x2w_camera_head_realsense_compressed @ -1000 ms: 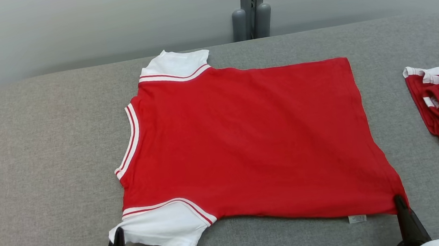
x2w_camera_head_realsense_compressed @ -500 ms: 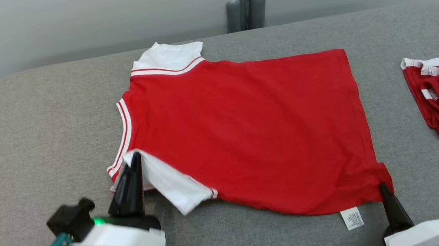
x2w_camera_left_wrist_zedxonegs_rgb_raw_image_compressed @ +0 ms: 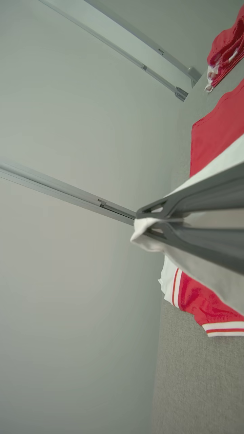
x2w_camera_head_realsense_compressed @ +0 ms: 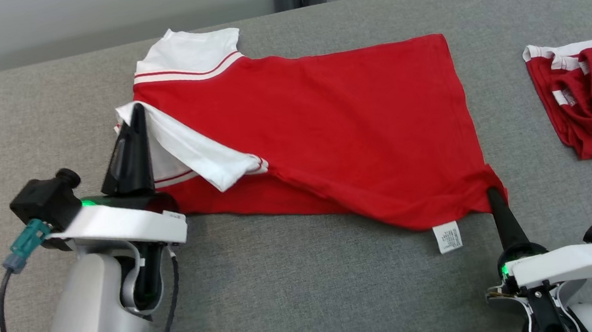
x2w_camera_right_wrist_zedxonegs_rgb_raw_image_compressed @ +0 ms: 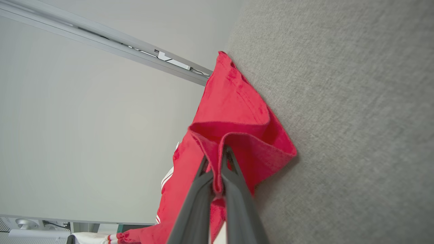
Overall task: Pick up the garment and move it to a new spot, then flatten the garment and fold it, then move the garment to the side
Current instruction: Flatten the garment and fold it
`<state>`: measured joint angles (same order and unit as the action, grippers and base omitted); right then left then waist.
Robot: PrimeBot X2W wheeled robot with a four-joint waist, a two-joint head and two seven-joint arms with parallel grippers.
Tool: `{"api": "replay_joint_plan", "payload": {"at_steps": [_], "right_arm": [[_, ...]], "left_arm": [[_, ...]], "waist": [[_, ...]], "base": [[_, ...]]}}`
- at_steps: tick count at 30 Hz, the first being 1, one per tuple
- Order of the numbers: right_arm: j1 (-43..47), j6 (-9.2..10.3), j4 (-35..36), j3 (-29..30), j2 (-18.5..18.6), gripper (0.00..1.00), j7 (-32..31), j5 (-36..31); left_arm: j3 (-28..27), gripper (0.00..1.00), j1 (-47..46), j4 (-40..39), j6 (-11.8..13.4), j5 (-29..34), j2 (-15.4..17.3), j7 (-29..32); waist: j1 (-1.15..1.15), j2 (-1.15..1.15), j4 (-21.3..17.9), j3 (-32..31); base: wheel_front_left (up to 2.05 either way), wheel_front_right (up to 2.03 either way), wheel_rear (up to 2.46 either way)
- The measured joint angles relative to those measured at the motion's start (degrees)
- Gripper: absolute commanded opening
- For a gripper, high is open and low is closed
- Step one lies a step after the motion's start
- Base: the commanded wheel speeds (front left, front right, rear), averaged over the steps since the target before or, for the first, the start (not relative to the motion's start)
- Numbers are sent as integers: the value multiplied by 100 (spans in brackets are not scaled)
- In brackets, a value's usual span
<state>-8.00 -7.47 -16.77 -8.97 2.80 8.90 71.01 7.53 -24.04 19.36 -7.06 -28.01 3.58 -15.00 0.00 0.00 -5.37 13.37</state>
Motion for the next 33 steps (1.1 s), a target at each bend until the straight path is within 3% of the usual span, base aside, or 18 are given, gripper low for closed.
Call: {"api": "replay_joint_plan", "payload": {"at_steps": [7, 19, 21, 22, 23, 24, 25, 26, 33], "right_arm": [[-472, 0, -113, -221, -3, 0, 233, 402], [-1302, 0, -880, -437, -3, 1, 433, 249], [-1436, 0, -1077, -444, -3, 43, 450, 203], [-1508, 1, -1172, -455, 1, 93, 450, 200], [-1569, 3, -1228, -461, 3, 100, 454, 188], [-1634, 4, -1279, -468, 4, 100, 459, 186], [-1690, 4, -1322, -490, 1, 100, 459, 188], [-1732, 4, -1347, -514, -1, 100, 460, 188], [-1880, 4, -1457, -524, -4, 100, 520, 96]], "left_arm": [[-305, 0, -504, 425, -20, 98, 93, -8], [-456, 0, -697, 747, -36, 276, 56, -8], [-452, 0, -717, 769, -36, 279, 51, -8], [-450, 1, -730, 783, -36, 279, 48, -8], [-448, 30, -739, 797, -36, 279, 46, -8], [-445, 49, -746, 804, -36, 279, 42, -8], [-442, 82, -747, 804, -36, 279, 37, -8], [-437, 100, -747, 800, -36, 279, 33, -8], [-467, 100, -558, 613, -36, 240, 15, -9]], "waist": [[0, 0, -186, 313], [0, 0, -281, 487], [0, 0, -263, 484], [0, 0, -254, 481], [0, 0, -245, 479], [0, 0, -235, 475], [0, 0, -226, 470], [0, 0, -218, 465], [0, 0, -172, 420]], "base": [[0, 0, 0], [0, 0, 0], [0, 0, 0], [0, 0, 0], [0, 0, 0], [0, 0, 0], [0, 0, 0], [0, 0, 0], [0, 0, 0]]}}
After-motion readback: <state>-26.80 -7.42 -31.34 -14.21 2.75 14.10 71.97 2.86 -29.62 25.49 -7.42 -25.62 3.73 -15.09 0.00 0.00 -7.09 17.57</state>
